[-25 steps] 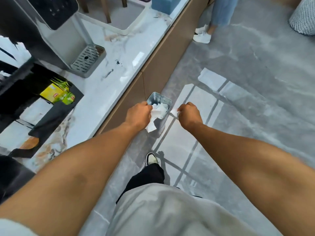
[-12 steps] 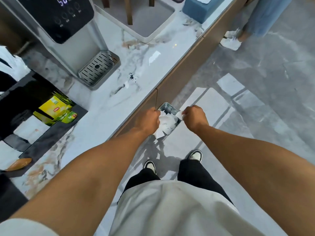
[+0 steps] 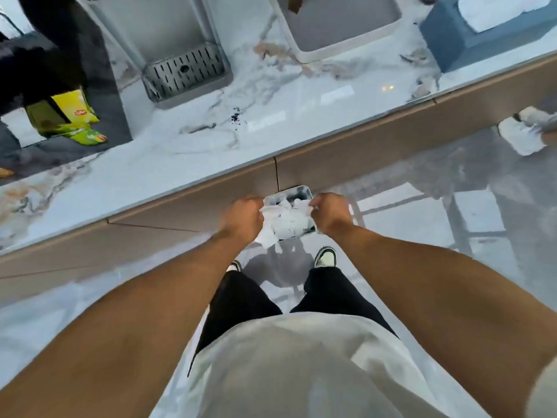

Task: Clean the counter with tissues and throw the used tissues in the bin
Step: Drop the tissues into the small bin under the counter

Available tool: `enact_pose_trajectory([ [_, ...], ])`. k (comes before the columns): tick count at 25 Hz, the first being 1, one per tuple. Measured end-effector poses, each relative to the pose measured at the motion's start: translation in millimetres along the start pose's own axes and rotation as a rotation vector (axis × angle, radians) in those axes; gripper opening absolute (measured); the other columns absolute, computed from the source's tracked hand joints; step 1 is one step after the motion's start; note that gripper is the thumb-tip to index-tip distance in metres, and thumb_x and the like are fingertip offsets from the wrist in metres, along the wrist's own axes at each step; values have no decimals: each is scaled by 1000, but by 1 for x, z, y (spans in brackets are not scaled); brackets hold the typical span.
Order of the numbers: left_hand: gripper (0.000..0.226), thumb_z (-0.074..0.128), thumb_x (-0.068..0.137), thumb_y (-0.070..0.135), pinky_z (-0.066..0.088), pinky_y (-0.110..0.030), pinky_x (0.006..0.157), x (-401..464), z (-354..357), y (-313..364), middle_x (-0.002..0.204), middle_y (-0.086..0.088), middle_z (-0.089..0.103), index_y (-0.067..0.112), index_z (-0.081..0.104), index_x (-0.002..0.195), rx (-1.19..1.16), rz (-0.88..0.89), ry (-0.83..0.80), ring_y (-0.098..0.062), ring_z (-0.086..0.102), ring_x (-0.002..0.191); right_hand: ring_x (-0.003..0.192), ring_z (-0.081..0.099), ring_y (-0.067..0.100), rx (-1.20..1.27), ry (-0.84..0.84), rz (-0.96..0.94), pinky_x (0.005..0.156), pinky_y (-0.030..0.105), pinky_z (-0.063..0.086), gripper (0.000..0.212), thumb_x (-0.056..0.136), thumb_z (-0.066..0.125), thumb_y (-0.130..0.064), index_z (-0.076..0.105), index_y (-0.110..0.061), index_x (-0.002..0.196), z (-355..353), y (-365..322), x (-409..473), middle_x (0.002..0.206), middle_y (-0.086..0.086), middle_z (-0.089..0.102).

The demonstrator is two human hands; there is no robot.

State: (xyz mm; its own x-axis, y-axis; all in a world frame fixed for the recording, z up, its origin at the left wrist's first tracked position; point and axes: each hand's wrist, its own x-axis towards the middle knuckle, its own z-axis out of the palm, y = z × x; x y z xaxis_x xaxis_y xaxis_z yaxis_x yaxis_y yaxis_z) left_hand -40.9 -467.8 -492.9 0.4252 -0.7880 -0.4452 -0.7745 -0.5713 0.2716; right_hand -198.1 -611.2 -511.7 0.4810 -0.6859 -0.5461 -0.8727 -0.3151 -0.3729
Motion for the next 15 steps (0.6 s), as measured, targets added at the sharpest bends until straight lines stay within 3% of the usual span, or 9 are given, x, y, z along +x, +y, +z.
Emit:
enact_pose_trajectory([
  [3, 26, 55, 93, 11, 53, -41, 90, -5, 19, 25, 122, -13, 64, 10, 70, 114, -75, -117, -5, -36, 61, 108, 103, 67, 24, 49, -58, -8, 91, 24, 49, 30, 88, 56, -2, 75, -14, 107, 0, 21, 18, 114, 7, 73],
  [10, 28, 57, 92, 13, 54, -41, 83, 32, 88, 28, 118, -12, 64, 12, 70, 116, -163, -285, 22, -40, 62, 103, 102, 65, 24, 102, -118, 13, 91, 31, 53, 26, 85, 57, -6, 72, -17, 104, 39, 63, 79, 110, 5, 72],
  [15, 26, 57, 94, 15, 56, -44, 80, 87, 159, 0, 115, -11, 64, 15, 69, 116, -118, -182, -4, -38, 63, 103, 101, 64, 25, -3, -154, -52, 90, 32, 52, 25, 85, 57, -10, 73, -16, 103, 90, 93, 146, 109, 6, 72],
])
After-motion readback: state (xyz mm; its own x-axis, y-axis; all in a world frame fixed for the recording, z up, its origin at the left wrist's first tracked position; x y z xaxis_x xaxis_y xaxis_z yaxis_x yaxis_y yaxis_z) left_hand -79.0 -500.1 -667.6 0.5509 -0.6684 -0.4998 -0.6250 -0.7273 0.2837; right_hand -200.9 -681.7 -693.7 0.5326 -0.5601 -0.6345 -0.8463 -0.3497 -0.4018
